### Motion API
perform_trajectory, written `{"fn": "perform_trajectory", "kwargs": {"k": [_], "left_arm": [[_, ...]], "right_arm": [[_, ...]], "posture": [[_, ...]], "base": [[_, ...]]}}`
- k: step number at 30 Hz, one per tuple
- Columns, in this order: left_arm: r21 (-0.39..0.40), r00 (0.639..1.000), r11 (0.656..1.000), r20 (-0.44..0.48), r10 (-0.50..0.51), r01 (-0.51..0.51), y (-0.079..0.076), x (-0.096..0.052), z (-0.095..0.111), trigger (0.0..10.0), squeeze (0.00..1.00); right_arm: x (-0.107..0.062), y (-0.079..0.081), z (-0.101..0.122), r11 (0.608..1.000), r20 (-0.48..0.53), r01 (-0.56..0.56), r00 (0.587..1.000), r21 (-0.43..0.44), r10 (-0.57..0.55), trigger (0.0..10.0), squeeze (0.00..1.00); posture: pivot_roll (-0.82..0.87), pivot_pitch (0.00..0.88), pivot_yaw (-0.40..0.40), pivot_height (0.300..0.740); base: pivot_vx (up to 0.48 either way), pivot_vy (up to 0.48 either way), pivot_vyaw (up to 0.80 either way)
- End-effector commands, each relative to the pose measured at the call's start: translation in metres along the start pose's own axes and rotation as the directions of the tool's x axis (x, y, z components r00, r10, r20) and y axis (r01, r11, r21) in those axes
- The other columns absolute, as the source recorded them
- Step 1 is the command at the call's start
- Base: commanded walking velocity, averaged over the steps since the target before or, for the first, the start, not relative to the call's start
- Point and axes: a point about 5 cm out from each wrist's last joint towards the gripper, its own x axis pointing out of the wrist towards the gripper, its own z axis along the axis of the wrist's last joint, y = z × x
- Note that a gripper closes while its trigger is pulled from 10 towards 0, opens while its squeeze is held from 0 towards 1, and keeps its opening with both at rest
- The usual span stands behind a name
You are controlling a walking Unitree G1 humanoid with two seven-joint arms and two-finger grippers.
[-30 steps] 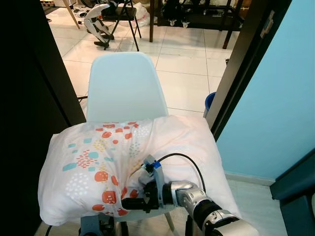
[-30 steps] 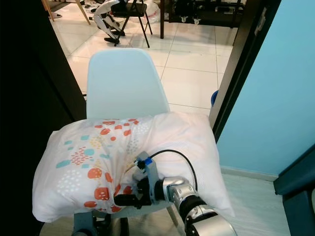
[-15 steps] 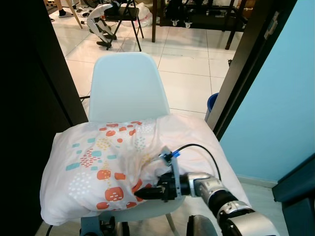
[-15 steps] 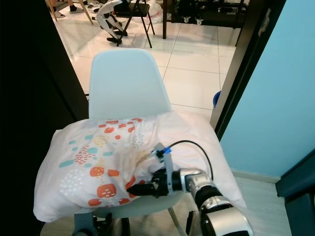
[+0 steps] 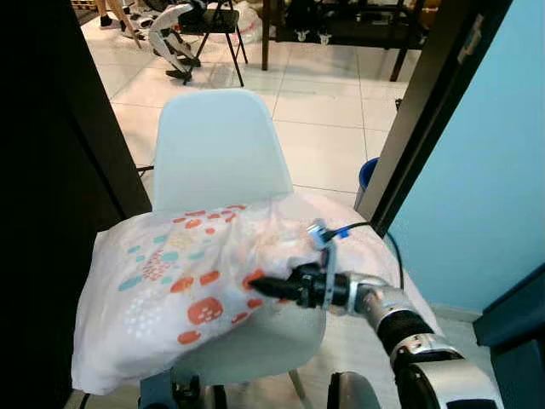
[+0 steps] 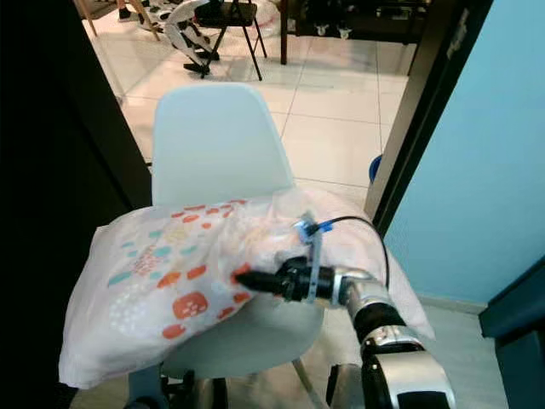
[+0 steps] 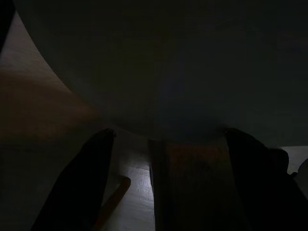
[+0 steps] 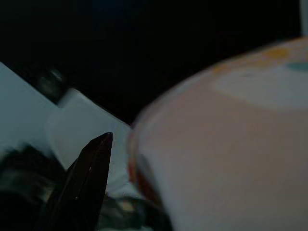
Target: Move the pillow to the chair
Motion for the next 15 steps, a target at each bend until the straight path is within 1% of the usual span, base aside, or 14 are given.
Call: {"fn": "perform_trajectory", "kwargs": {"k": [1,2,4,5,6,7,9,11,15], "left_arm": [[-0.030,0.938,0.999,-0.345,0.012,-0.024,0.000,-0.028,-0.078,10.0,0.00],[-0.030,0.938,0.999,-0.345,0.012,-0.024,0.000,-0.028,-0.078,10.0,0.00],[-0.026,0.938,0.999,-0.346,0.013,-0.023,0.001,-0.028,-0.078,10.0,0.00],[-0.026,0.938,0.999,-0.346,0.013,-0.023,0.001,-0.028,-0.078,10.0,0.00],[-0.021,0.939,0.999,-0.345,0.015,-0.024,0.003,-0.027,-0.077,10.0,0.00],[-0.020,0.939,0.999,-0.344,0.016,-0.025,0.004,-0.027,-0.076,10.0,0.00],[-0.019,0.939,0.999,-0.344,0.017,-0.026,0.005,-0.027,-0.076,10.0,0.00],[-0.017,0.939,1.000,-0.345,0.017,-0.025,0.005,-0.027,-0.075,10.0,0.00],[-0.014,0.938,1.000,-0.347,0.015,-0.022,0.004,-0.027,-0.076,10.0,0.00]], "right_arm": [[0.003,0.007,0.020,0.996,0.109,-0.086,0.990,-0.029,0.089,10.0,0.00],[0.003,0.007,0.020,0.996,0.109,-0.086,0.990,-0.029,0.089,10.0,0.00],[0.002,0.007,0.025,0.995,0.153,-0.088,0.984,-0.035,0.092,10.0,0.00],[0.002,0.007,0.025,0.995,0.153,-0.088,0.984,-0.035,0.092,10.0,0.00],[-0.001,0.005,0.029,0.999,0.201,-0.043,0.978,-0.034,0.049,10.0,0.00],[-0.003,0.003,0.032,0.999,0.230,-0.018,0.973,-0.035,0.026,10.0,0.00],[-0.005,0.003,0.034,0.999,0.249,-0.005,0.968,-0.035,0.013,10.0,0.00],[-0.010,0.004,0.043,1.000,0.314,-0.013,0.949,-0.023,0.020,10.0,0.00],[-0.015,0.005,0.046,1.000,0.316,-0.002,0.949,-0.028,0.011,10.0,0.00]], "posture": [[0.04,0.157,-0.051,0.595],[0.04,0.157,-0.051,0.595],[0.04,0.159,-0.050,0.595],[0.04,0.159,-0.050,0.595],[0.04,0.160,-0.052,0.595],[0.04,0.160,-0.052,0.595],[0.04,0.160,-0.052,0.595],[0.04,0.161,-0.055,0.595],[0.03,0.154,-0.056,0.595]], "base": [[0.000,0.000,0.00],[0.000,0.000,0.00],[0.000,0.000,0.00],[0.000,0.000,0.00],[0.000,0.000,0.00],[0.000,0.000,0.00],[0.000,0.000,0.00],[0.000,0.000,0.00],[0.000,0.000,0.00]]}}
